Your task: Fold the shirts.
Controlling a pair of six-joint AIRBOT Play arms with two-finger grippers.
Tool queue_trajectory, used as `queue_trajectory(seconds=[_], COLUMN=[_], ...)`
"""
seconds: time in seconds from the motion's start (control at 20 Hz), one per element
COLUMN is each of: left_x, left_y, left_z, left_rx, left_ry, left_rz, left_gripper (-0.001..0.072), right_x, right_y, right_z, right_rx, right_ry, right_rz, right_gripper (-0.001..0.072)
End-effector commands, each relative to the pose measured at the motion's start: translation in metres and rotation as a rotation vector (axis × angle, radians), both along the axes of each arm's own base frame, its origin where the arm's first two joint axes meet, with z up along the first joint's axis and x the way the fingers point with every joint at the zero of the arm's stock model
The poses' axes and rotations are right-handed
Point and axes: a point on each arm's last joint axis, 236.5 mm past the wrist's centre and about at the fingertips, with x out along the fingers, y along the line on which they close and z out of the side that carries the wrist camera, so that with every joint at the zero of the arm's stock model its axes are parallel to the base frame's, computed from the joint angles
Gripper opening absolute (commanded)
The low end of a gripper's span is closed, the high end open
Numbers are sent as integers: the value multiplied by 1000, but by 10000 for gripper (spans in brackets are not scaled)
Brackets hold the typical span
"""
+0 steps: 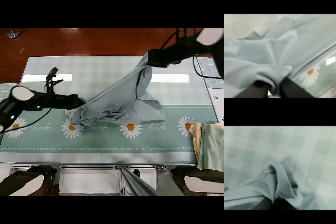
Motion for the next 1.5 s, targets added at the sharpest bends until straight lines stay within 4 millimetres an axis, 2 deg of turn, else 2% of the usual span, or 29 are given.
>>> queue_trajectory(seconds=[0.0,0.05,0.1,0.15,0.2,0.3,0.35,0.4,0.45,0.5,0.6,0.65,0.75,0.9,1.0,1.05,1.1,1.15,1.3,1.45], left_x=[37,40,38,34,28,10,-1,-16,-31,-46,-62,-65,-60,-58,-59,-60,-61,-62,-60,-55], left_y=[-11,-4,12,41,75,128,141,144,138,124,93,77,63,50,40,37,34,32,30,28], left_z=[-17,-9,-1,4,8,11,7,-2,-13,-25,-42,-46,-52,-65,-75,-79,-82,-82,-77,-69], left_rx=[1,12,43,106,178,239,218,171,107,30,-123,-201,-277,-242,-208,-195,-187,-187,-190,-197], left_ry=[56,74,115,158,183,226,245,271,298,302,285,267,212,196,201,202,205,210,182,162], left_rz=[-39,-81,-103,-100,-89,0,53,108,145,153,174,186,223,220,199,191,182,175,138,119], left_gripper=[688,700,699,698,698,698,697,697,697,697,697,697,697,696,696,672,494,48,35,35], right_x=[44,45,42,31,15,-41,-61,-72,-78,-85,-104,-116,-139,-169,-182,-187,-192,-198,-213,-206], right_y=[6,-3,-22,-55,-93,-179,-208,-224,-228,-223,-200,-183,-152,-135,-132,-132,-129,-128,-126,-124], right_z=[-29,-23,-17,-14,-16,-29,-33,-35,-40,-48,-75,-89,-115,-148,-161,-166,-169,-173,-185,-188], right_rx=[134,175,184,148,91,-72,-85,-34,41,114,214,258,344,356,353,349,352,350,351,344], right_ry=[87,115,137,167,217,391,445,445,413,378,342,344,362,434,473,488,507,529,594,588], right_rz=[-67,-65,-65,-64,-81,-128,-194,-266,-321,-361,-388,-371,-347,-342,-344,-345,-344,-347,-384,-419], right_gripper=[547,628,629,629,629,628,628,628,628,628,628,628,628,628,628,627,627,627,627,627])
